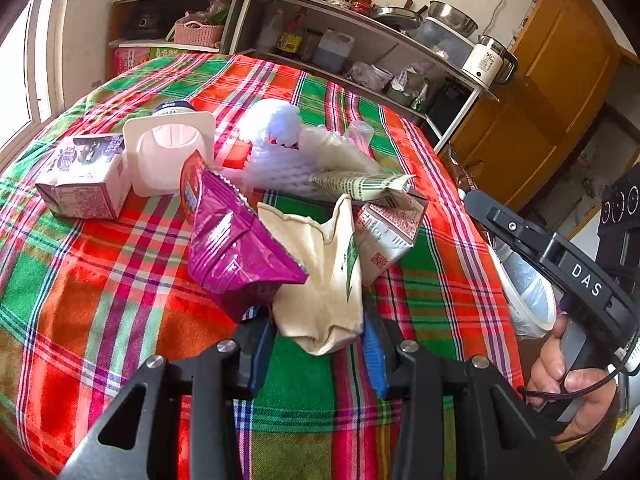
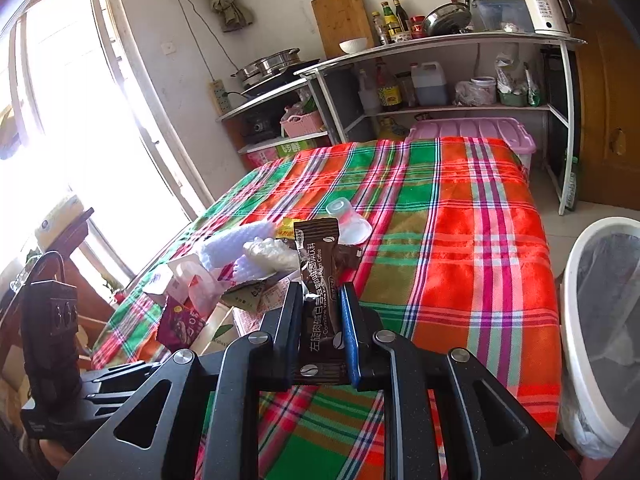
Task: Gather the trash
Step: 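Grasp the beige paper bag with the left gripper and lift it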
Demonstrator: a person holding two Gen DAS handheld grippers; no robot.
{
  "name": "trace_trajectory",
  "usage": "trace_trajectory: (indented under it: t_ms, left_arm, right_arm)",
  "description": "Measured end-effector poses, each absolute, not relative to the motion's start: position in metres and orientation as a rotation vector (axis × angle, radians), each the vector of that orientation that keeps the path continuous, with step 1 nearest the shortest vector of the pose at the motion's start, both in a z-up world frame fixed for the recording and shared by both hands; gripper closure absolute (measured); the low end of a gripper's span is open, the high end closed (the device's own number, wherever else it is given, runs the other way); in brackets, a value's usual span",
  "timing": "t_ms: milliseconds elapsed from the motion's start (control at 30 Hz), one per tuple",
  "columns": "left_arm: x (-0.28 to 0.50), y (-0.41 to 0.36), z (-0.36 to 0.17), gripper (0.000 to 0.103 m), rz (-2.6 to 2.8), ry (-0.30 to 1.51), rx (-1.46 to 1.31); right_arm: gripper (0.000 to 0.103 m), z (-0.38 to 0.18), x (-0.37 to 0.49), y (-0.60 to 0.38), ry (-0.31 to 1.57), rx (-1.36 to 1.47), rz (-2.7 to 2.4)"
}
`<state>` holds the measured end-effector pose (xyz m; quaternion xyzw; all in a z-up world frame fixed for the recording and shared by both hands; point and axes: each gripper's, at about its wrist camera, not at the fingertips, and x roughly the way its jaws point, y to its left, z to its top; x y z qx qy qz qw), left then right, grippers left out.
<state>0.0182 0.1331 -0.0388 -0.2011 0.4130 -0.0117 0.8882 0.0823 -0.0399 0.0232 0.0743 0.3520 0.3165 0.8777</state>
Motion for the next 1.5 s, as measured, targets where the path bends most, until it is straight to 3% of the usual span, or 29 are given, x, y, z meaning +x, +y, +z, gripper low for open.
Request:
trace_trajectory:
  t_ms: [700, 867, 1067, 1167, 1233, 1500]
  left_arm:
    - [-0.005, 0.098, -0.039, 0.062, -0.293, 0.870, -0.448]
    - [0.006, 0.101, -0.060, 0.062, -0.405, 0.950, -0.592]
    - [-0.003, 0.095, -0.044, 0.061, -0.311, 0.908, -0.456]
    - [-0.008, 0.092, -0.037, 0.052, -0.255, 0.919, -0.391]
    - [-0.014, 0.088, -0.032, 0.039, -0.277, 0.904, -0.370]
    - [0.000, 0.078, -0.034, 0.037, -0.227, 0.902, -0.366]
  right_arm:
    - [0.083, 0.026, 0.048, -0.088, 0.716, 0.241, 0.604]
    - [0.083, 0.025, 0.043, -0.095, 0.712, 0.266, 0.590]
    - [0.083, 0.022, 0.041, -0.101, 0.715, 0.272, 0.582]
    - [0.083, 0.022, 0.042, -0.103, 0.716, 0.281, 0.581]
    - [0.083, 0.024, 0.040, -0.105, 0.711, 0.283, 0.584]
    - [0.083, 0.024, 0.036, -0.109, 0.708, 0.292, 0.583]
